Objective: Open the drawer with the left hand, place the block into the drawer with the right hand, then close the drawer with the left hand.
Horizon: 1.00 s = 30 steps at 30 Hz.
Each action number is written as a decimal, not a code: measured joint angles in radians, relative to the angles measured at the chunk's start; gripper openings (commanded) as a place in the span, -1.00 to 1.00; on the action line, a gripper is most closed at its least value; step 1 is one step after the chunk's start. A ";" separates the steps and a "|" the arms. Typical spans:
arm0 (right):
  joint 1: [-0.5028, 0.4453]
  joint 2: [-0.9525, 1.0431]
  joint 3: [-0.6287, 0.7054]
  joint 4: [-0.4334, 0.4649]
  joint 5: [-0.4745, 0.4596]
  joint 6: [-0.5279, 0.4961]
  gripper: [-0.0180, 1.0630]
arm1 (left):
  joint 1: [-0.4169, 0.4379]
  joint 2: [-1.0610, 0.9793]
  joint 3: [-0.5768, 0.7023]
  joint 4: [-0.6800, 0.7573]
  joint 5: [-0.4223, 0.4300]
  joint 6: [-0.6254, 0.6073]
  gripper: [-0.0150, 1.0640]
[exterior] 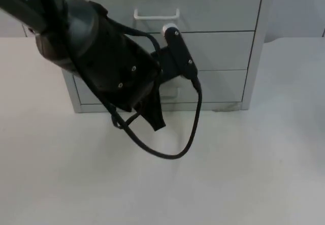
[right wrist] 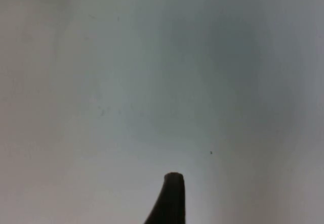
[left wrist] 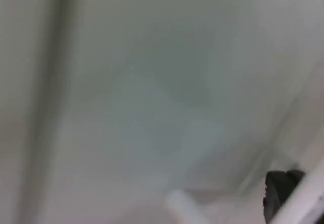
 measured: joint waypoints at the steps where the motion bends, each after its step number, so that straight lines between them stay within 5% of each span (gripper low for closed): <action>1: 0.000 0.000 0.000 0.000 0.000 0.000 0.38 | -0.012 -0.018 0.000 -0.030 0.005 0.016 -0.97; 7: 0.000 0.000 0.000 0.000 0.000 0.000 0.38 | -0.068 -0.086 0.000 -0.217 0.025 0.150 -0.97; 17: 0.000 -0.078 0.000 0.000 0.039 -0.018 0.38 | -0.130 -0.247 0.000 -1.014 0.064 0.723 -0.97; 22: 0.000 -0.170 0.000 0.000 0.048 -0.025 0.38 | -0.130 -0.361 0.000 -1.204 0.118 0.855 -0.97; 30: 0.000 -0.352 0.000 -0.001 0.066 -0.048 0.38 | -0.130 -0.554 0.000 -1.300 0.152 0.879 -0.97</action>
